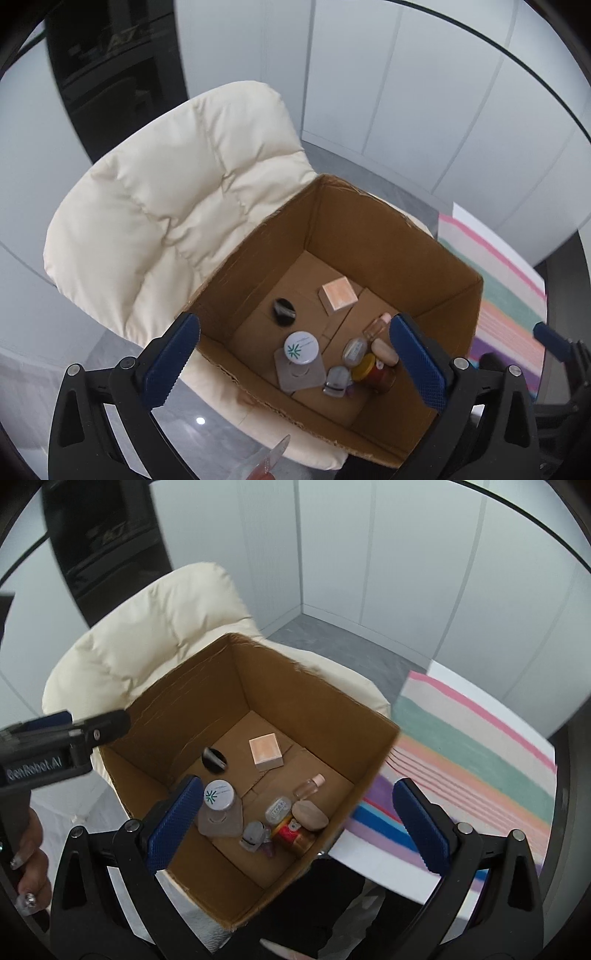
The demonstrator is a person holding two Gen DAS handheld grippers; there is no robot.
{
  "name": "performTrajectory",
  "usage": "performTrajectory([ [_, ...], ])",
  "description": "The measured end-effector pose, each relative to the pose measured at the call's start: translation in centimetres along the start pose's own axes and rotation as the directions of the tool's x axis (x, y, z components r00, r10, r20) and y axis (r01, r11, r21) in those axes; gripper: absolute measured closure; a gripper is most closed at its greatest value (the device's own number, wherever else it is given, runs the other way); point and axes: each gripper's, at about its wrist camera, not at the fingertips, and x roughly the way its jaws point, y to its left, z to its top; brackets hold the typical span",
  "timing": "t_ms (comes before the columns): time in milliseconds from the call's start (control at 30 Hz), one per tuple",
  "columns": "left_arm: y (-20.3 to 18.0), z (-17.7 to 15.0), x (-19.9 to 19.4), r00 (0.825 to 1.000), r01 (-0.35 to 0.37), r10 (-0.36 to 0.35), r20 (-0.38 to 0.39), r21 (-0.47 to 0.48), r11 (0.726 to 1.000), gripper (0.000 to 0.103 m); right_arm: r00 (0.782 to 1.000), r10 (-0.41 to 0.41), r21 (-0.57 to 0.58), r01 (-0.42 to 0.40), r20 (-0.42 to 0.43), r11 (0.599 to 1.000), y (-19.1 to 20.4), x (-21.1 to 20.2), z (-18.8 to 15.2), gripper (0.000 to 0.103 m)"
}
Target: Organize objects
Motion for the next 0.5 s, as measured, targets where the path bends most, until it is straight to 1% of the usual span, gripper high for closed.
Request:
performTrajectory([
  [67, -1.5, -0.2, -1.0, 1.000, 0.025, -0.024, -0.018, 0.071, 0.997, 0.000, 1.000, -0.012, 0.052, 0.013, -0.021, 0.999, -1.0, -0.9, -0.2, 0.000],
  [100, -2.6, -0.3, -2.0, 0.998, 0.051, -0.048, -0.027, 0.125, 0.991, 0.000, 0.999, -0.019, 0.090, 0.022, -0.039, 0.996, -1.7, -1.6, -0.5, 0.000],
  [133, -3.5, -0.4, -2.9, 0.998, 0.056, -0.053, -0.026, 0.157, 0.986, 0.000, 0.999, -0.015, 0.125, 0.021, -0.045, 0.992, -2.3, -2.4, -0.8, 0.000],
  [200, -5.4, -0.5, -5.1, 0.999, 0.022, -0.014, -0.037, 0.217, 0.976, 0.000, 1.000, 0.006, 0.195, -0.002, -0.018, 0.981, -3.7, -5.2, -1.6, 0.000],
  [233, -6.4, -0.6, -6.4, 0.999, 0.007, 0.005, -0.048, 0.251, 0.968, 0.000, 1.000, -0.002, 0.216, 0.004, -0.006, 0.976, -4.2, -6.5, -1.9, 0.000],
  [300, -7.8, -1.1, -9.0, 0.999, 0.014, -0.003, -0.038, 0.292, 0.956, 0.000, 0.999, -0.048, 0.268, 0.045, 0.004, 0.962, -5.1, -9.6, -2.8, 0.000],
  [400, -9.3, -2.1, -12.8, 0.999, 0.054, -0.050, -0.022, 0.329, 0.943, 0.000, 0.996, -0.084, 0.351, 0.079, -0.002, 0.933, -6.2, -13.8, -4.2, 0.000],
  [500, -10.1, -3.1, -15.5, 0.999, 0.047, -0.039, -0.029, 0.362, 0.931, 0.000, 0.991, -0.122, 0.412, 0.132, -0.051, 0.902, -6.9, -16.5, -5.4, 0.000],
])
